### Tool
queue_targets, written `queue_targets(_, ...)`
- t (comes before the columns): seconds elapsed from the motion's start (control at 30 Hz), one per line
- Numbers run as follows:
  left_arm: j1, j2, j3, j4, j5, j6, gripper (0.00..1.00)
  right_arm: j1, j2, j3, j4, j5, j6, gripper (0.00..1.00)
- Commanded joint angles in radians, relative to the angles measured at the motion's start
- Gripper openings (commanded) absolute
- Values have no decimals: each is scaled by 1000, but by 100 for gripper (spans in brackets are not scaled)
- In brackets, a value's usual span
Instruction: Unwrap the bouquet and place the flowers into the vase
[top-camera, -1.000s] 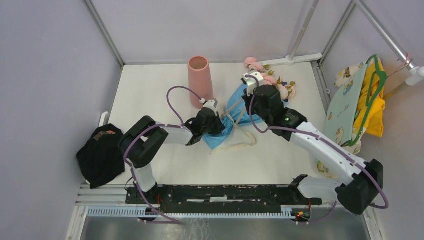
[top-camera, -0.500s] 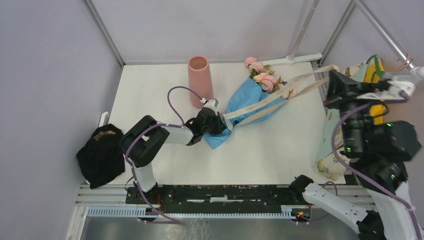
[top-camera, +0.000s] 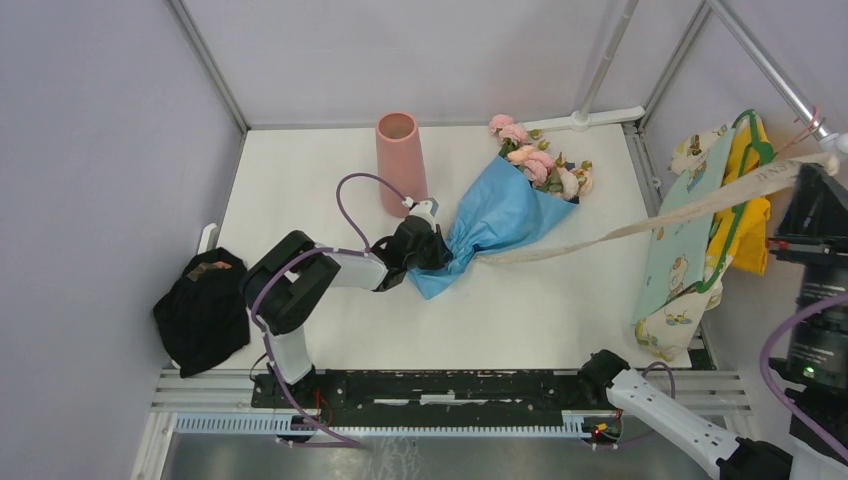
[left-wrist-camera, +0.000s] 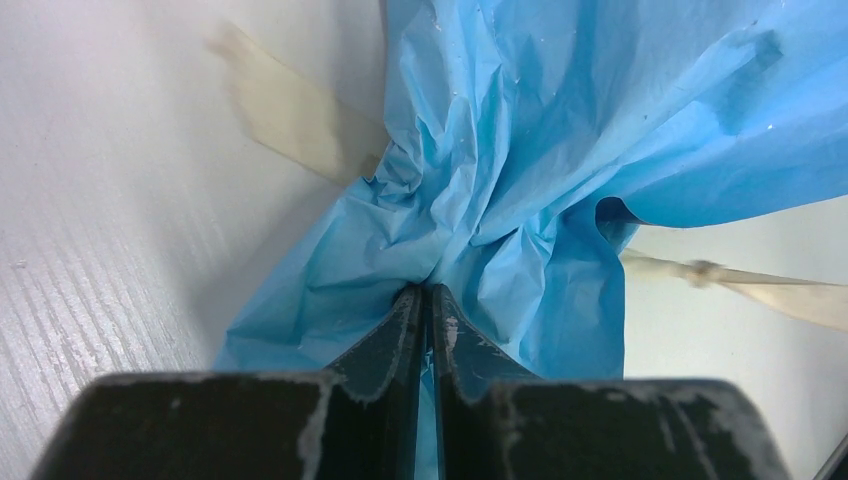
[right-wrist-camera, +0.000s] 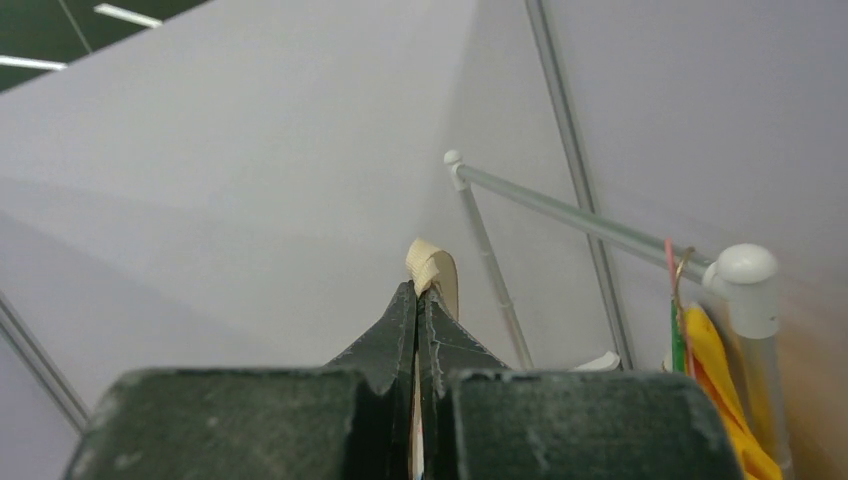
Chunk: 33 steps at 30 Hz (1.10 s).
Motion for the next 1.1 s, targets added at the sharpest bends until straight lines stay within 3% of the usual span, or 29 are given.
queue_targets(0.0,-8,42,-8,-103,-14,-17,15,-19,-22,81,59,26,-51,0)
queue_targets(0.27,-67,33,64,-172,-47,-8,14,-63,36,155,83,-12,-25,0)
queue_targets(0.43,-136,-3,147,-227,-58,14,15,-63,200,199,-117,52,14,0)
queue_targets(0.8,-267,-65,185,-190,16,28,15,-64,269,-212,-240,14,189,0)
queue_targets(1.07,-267,-284,166,-338,-171,85,16,-67,320,-313,-312,210,224,0)
